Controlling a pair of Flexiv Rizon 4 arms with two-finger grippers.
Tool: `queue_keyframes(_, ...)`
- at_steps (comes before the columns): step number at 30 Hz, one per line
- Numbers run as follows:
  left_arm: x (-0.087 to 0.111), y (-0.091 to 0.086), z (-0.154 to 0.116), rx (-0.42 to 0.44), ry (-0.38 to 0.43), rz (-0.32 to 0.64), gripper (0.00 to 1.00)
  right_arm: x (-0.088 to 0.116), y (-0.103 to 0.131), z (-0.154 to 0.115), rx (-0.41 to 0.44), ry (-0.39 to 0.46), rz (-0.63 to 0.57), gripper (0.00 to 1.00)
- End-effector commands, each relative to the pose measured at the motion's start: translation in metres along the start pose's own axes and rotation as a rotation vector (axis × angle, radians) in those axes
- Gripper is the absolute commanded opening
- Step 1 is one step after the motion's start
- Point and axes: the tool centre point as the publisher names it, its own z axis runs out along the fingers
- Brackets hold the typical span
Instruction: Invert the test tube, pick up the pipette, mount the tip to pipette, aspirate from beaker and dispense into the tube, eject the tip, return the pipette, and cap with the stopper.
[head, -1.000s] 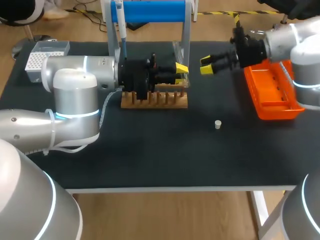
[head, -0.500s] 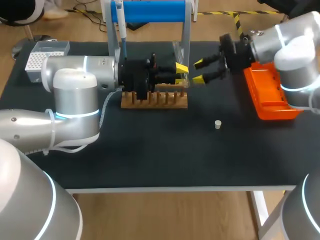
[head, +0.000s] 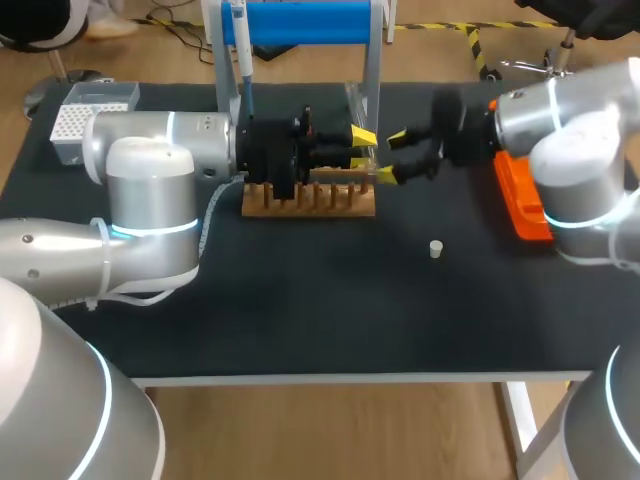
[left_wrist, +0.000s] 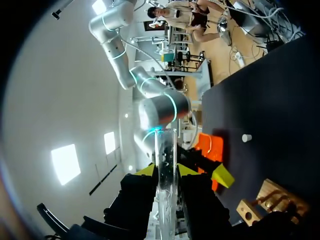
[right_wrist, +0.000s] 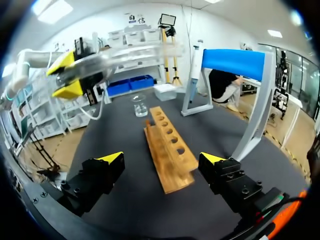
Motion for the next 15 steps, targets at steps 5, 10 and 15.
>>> queue_keyframes(5,0.000,0.000,0.001,0.000,0.001,0.001,0.00,0.012,-0.007,0.007,0.023,-0.091,0.031,1.00)
queue_keyframes(10,0.000,0.000,0.001,0.000,0.001,0.001,0.00,0.016,-0.010,0.012,0.034,-0.102,0.049,1.00)
queue_keyframes(15,0.000,0.000,0.001,0.000,0.001,0.001,0.00,0.019,-0.012,0.017,0.049,-0.090,0.037,1.00)
